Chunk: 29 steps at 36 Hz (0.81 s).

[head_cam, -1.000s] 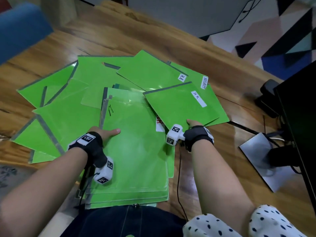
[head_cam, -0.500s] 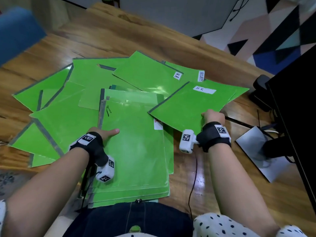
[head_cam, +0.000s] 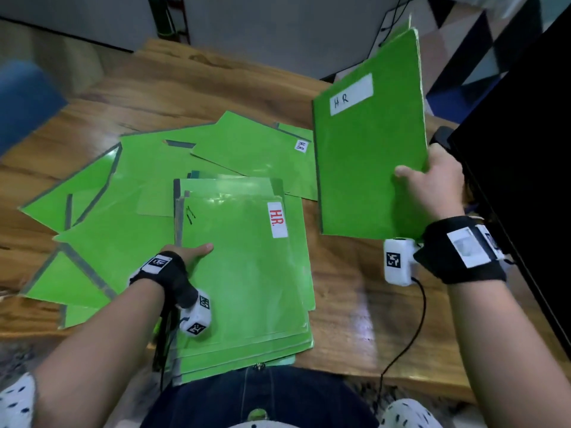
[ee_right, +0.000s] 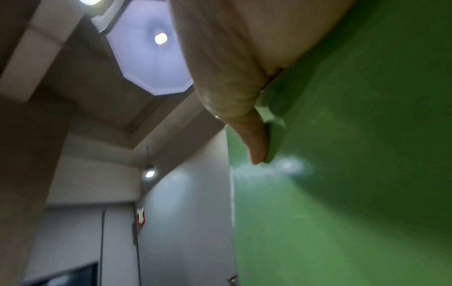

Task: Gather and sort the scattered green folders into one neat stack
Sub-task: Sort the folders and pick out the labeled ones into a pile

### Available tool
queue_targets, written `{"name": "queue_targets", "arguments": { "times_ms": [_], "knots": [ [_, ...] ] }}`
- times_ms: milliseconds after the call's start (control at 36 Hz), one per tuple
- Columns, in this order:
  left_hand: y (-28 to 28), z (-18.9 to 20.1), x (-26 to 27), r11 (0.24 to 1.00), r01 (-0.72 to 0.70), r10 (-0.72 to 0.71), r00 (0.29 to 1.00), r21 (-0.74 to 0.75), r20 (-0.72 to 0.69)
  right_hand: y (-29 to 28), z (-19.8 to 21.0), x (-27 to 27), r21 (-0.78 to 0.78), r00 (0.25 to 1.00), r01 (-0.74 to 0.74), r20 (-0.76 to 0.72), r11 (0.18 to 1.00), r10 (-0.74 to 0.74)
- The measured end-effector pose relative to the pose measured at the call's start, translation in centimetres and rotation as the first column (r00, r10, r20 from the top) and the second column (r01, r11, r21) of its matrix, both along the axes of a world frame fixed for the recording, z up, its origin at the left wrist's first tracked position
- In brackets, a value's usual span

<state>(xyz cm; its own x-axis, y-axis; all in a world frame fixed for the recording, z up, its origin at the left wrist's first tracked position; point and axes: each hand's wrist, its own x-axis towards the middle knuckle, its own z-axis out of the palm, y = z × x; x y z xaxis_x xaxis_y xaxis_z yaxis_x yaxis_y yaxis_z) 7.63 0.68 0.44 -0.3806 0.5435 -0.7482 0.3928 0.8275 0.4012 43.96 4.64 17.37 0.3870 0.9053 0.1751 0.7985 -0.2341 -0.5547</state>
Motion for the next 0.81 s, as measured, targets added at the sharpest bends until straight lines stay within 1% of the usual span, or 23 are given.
{"name": "queue_targets", "arguments": {
  "times_ms": [28, 56, 83, 111, 139, 167, 222, 250, 278, 333, 361, 417, 444, 472, 500, 528, 556, 611, 667, 750, 778, 806],
  "knots": [
    [0.0, 0.0, 0.0, 1.0, 0.018, -0.018, 1.0, -0.007, 0.002, -0.1, -0.1, 0.1, 0.008, 0.992, -0.035, -0.122, 0.999, 0.036],
    [-0.1, 0.1, 0.0, 0.999, 0.037, -0.037, 0.999, -0.014, 0.005, -0.2, -0.3, 0.1, 0.015, 0.951, -0.066, -0.303, 0.998, 0.067],
    [-0.1, 0.2, 0.0, 0.999, 0.049, -0.049, 0.999, -0.018, 0.006, -0.4, -0.8, -0.1, 0.018, 0.865, -0.088, -0.495, 0.996, 0.085],
    [-0.1, 0.2, -0.1, 0.999, 0.05, -0.05, 0.999, -0.02, 0.007, -0.5, -1.7, -0.2, -0.007, 0.774, -0.104, -0.628, 0.995, 0.077],
    [-0.1, 0.2, -0.2, 0.999, 0.045, -0.044, 0.999, -0.018, 0.008, -0.8, -2.7, -0.5, -0.064, 0.727, -0.118, -0.686, 0.991, 0.042],
    [-0.1, 0.3, -0.2, 0.999, 0.038, -0.038, 0.999, -0.014, 0.014, -1.2, -3.8, -0.9, -0.145, 0.714, -0.151, -0.701, 0.978, 0.006],
    [-0.1, 0.3, -0.2, 1.0, 0.015, -0.015, 0.999, -0.006, 0.029, -2.0, -7.2, -1.3, -0.302, 0.719, -0.207, -0.692, 0.93, -0.065],
    [-0.1, 0.3, -0.2, 1.0, 0.003, -0.003, 0.999, -0.007, 0.035, -2.3, -8.8, -1.5, -0.374, 0.731, -0.25, -0.678, 0.893, -0.079],
    [-0.1, 0.3, -0.2, 1.0, -0.006, 0.006, 0.999, -0.009, 0.041, -2.5, -10.8, -1.4, -0.444, 0.76, -0.262, -0.642, 0.857, -0.101],
    [-0.2, 0.3, -0.3, 1.0, -0.019, 0.02, 0.998, -0.017, 0.053, -2.9, -13.7, -1.7, -0.574, 0.815, -0.241, -0.557, 0.783, -0.158],
    [-0.1, 0.3, 0.0, 1.0, -0.016, 0.017, 0.998, -0.018, 0.06, -3.2, -15.3, -1.3, -0.617, 0.83, -0.22, -0.526, 0.755, -0.188],
    [-0.1, 0.4, -0.1, 0.999, -0.027, 0.029, 0.997, -0.02, 0.066, -3.5, -17.4, -1.2, -0.69, 0.876, -0.194, -0.442, 0.697, -0.195],
    [-0.1, 0.4, -0.2, 0.999, -0.034, 0.035, 0.997, -0.017, 0.064, -3.5, -18.2, -1.0, -0.702, 0.897, -0.18, -0.405, 0.689, -0.179],
    [-0.1, 0.4, -0.2, 0.999, -0.037, 0.038, 0.997, -0.015, 0.061, -3.2, -18.8, -0.6, -0.703, 0.92, -0.147, -0.355, 0.696, -0.164],
    [-0.1, 0.3, -0.2, 0.999, -0.039, 0.04, 0.997, -0.015, 0.062, -3.1, -18.6, -0.6, -0.702, 0.935, -0.119, -0.317, 0.702, -0.159],
    [-0.1, 0.3, -0.2, 0.999, -0.041, 0.041, 0.997, -0.014, 0.064, -2.8, -18.4, -0.4, -0.676, 0.938, -0.09, -0.304, 0.731, -0.165],
    [0.0, 0.3, -0.2, 0.999, -0.044, 0.045, 0.997, -0.012, 0.065, -2.2, -18.1, 0.0, -0.634, 0.923, -0.076, -0.337, 0.769, -0.186],
    [0.0, 0.3, -0.2, 0.999, -0.05, 0.05, 0.997, -0.008, 0.056, -1.2, -16.6, 0.5, -0.534, 0.852, -0.08, -0.475, 0.842, -0.22],
    [0.1, 0.2, -0.1, 0.998, -0.057, 0.057, 0.997, -0.002, 0.043, 0.2, -15.5, 1.2, -0.434, 0.781, -0.054, -0.58, 0.899, -0.232],
    [0.1, 0.2, -0.1, 0.998, -0.065, 0.065, 0.997, -0.003, 0.04, 1.9, -13.7, 1.7, -0.371, 0.709, -0.004, -0.656, 0.929, -0.259],
    [0.1, 0.1, -0.1, 0.998, -0.068, 0.068, 0.997, -0.004, 0.04, 2.3, -13.4, 1.8, -0.375, 0.692, 0.011, -0.666, 0.927, -0.278],
    [0.1, 0.1, -0.1, 0.997, -0.071, 0.072, 0.997, -0.002, 0.041, 2.5, -13.3, 1.7, -0.407, 0.696, 0.022, -0.649, 0.913, -0.306]
  ]
}}
